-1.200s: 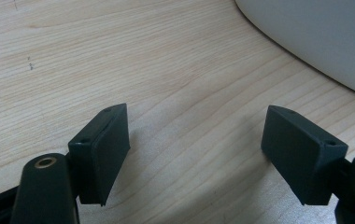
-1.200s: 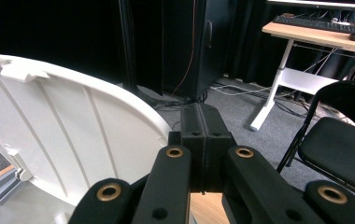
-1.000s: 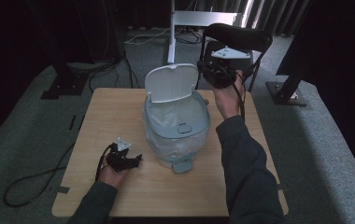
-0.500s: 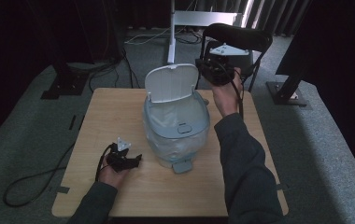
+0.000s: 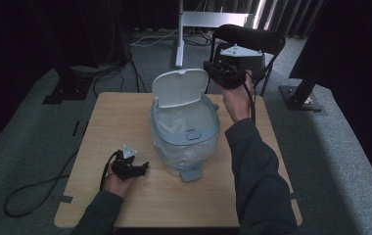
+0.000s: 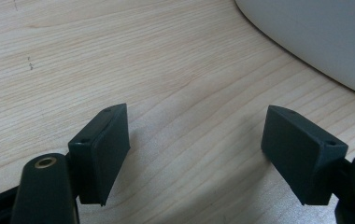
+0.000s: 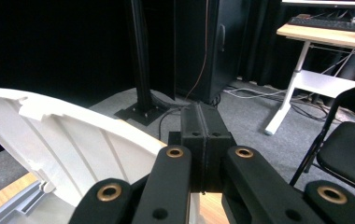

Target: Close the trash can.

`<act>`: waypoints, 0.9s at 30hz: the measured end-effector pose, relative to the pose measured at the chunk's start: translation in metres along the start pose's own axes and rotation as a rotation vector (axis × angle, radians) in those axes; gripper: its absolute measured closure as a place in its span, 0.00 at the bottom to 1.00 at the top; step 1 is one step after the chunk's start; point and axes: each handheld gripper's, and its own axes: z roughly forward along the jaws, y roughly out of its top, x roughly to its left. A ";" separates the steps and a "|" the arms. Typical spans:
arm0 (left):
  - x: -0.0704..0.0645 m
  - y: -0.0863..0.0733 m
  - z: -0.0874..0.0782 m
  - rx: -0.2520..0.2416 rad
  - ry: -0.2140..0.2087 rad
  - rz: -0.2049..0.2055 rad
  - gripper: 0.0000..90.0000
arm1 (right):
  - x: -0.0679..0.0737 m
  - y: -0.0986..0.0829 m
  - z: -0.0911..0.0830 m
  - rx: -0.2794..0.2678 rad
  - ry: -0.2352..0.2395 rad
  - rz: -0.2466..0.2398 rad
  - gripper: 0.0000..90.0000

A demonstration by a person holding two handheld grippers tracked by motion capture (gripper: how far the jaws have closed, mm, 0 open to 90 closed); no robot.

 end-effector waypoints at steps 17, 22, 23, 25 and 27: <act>0.000 0.000 0.000 0.000 0.001 0.000 0.26 | 0.011 -0.005 -0.011 0.013 0.024 -0.054 1.00; 0.000 0.000 0.000 -0.001 0.000 -0.001 0.26 | 0.013 -0.010 -0.015 0.017 0.035 -0.060 1.00; 0.000 0.000 0.000 0.000 0.000 0.000 0.26 | 0.013 -0.010 -0.016 0.019 0.036 -0.063 1.00; 0.000 0.000 0.000 0.000 0.000 0.000 0.26 | 0.014 -0.011 -0.016 0.019 0.036 -0.065 1.00; 0.000 0.000 0.000 0.000 0.000 0.000 0.26 | 0.015 -0.013 -0.018 0.020 0.043 -0.063 1.00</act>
